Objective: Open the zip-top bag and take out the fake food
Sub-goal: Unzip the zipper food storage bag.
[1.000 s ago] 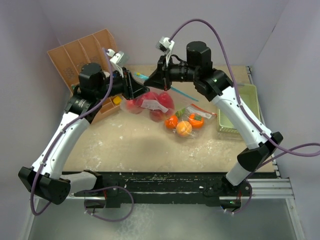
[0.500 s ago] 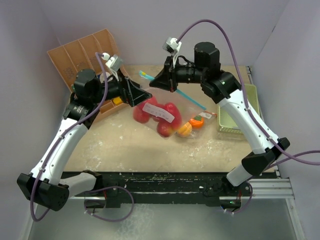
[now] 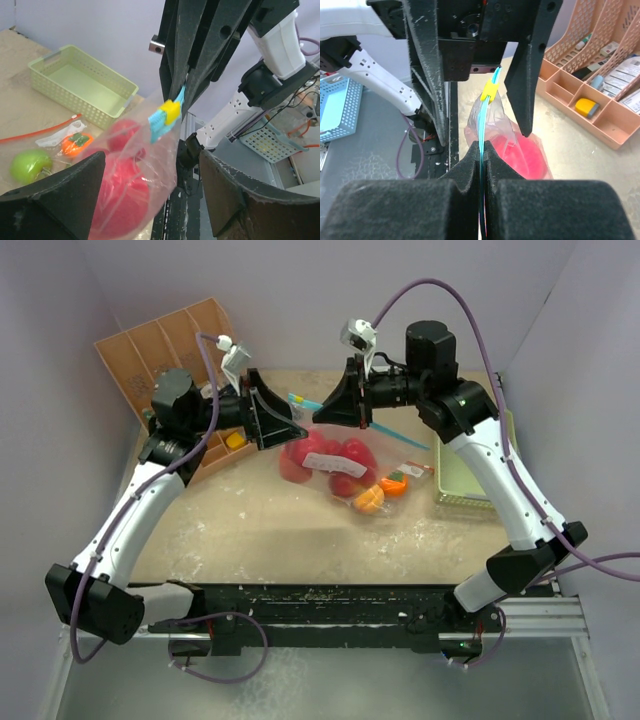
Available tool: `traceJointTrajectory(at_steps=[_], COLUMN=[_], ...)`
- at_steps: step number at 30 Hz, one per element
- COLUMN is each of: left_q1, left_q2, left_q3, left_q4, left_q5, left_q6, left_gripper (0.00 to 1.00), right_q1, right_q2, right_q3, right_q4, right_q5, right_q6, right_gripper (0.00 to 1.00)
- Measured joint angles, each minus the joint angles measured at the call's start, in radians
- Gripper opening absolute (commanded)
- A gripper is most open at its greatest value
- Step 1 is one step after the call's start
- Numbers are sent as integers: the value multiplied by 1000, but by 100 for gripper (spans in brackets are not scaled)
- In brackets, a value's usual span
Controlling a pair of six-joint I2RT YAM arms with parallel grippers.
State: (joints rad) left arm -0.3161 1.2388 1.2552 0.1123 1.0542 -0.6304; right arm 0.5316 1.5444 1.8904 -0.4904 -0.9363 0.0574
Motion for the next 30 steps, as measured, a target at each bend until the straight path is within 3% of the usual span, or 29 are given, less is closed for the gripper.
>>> traceJointTrajectory(at_steps=[4, 8, 11, 13, 14, 22, 26, 30], left_q1=[0, 0, 0, 0, 0, 0, 0, 0], left_q2=[33, 53, 53, 53, 53, 31, 33, 45], left_q3=[30, 60, 69, 69, 69, 63, 63, 63], left_q4=[45, 65, 71, 78, 80, 84, 78, 50], left_q5=[24, 37, 43, 46, 47, 42, 43, 47], left_q6=[-39, -51, -58, -61, -64, -62, -60, -56], left_gripper=[68, 52, 28, 3, 0, 0, 0, 0], right_q1=[0, 0, 0, 0, 0, 0, 0, 0], right_q2=[0, 0, 1, 1, 1, -1, -16, -40], right_q3=[2, 2, 2, 2, 2, -2, -37, -66], right_q4=[-11, -36, -47, -46, -45, -24, 13, 80], right_q5=[-29, -53, -58, -58, -58, -57, -58, -50], right_q6=[-1, -6, -8, -8, -7, 7, 27, 66], right_gripper=[0, 0, 0, 0, 0, 0, 37, 38])
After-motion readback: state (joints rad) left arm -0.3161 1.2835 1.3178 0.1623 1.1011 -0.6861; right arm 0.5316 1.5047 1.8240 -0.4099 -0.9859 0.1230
